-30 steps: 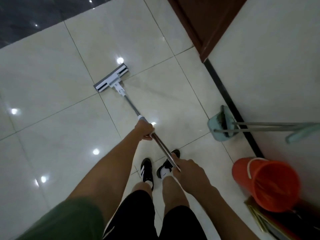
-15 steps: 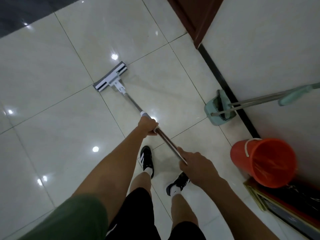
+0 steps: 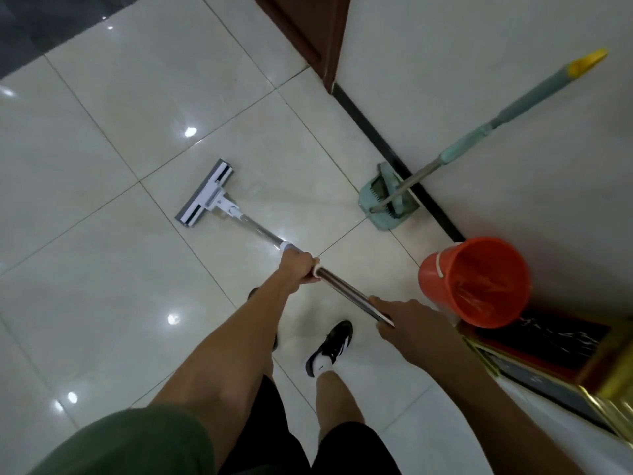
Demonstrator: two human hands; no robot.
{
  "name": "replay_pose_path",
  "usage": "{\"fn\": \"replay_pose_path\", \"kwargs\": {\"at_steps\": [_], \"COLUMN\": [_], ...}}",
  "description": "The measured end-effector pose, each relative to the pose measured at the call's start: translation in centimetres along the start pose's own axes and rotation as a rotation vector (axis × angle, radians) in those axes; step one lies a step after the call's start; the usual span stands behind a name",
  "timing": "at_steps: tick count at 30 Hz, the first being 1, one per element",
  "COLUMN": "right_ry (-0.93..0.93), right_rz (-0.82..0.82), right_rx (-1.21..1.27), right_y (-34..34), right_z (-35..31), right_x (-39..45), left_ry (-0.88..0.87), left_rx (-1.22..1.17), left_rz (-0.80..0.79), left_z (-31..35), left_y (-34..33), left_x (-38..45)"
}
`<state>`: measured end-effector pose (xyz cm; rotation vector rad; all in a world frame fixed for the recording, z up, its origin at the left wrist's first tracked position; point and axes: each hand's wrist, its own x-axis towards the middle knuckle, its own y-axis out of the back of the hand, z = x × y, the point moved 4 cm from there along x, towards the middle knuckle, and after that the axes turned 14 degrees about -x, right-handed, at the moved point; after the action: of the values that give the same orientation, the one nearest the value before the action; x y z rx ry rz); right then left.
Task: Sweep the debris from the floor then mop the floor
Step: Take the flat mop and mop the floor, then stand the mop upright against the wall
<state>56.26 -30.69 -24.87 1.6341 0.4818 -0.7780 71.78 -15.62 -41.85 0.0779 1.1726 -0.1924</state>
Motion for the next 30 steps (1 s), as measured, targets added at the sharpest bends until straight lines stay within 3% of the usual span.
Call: {"fn": "replay_pose_path", "kwargs": {"at_steps": [7,12,15,20,24,30], "right_ry": [-0.008,-0.001,-0.015,-0.071,-0.105,-0.145], "right_rz": [0.007,-0.034,-0.008,0.087,0.112,0.152], "right_rx": [-0.054,-0.118,-0.159,-0.262,-0.270,-0.299], "right_y": [3.3,6.6,8.1,9.7,10.3,11.0], "right_z": [3.1,4.1,3.3,2.6,2.2,1.5], "right_x": [-2.5,-3.1,-3.0,-2.8,-2.6,-2.7], "left_ry": [-0.027,-0.066,-0.149,-0.528,-0.612,-0.739], "left_rx": [-0.097,0.004,0.221,0.927,1.022,1.163], "left_rz": [-0.047,-0.134,-0.158,-0.139,-0.176,-0.108], "left_z": [0.3,1.3,2.1,3.5,3.5,4.2], "left_y": [-3.8,-4.7,-3.9,-2.7,-2.5,-2.6], "left_x": [-2.6,-4.4,-5.1,-5.1,-5.1,-4.7]}}
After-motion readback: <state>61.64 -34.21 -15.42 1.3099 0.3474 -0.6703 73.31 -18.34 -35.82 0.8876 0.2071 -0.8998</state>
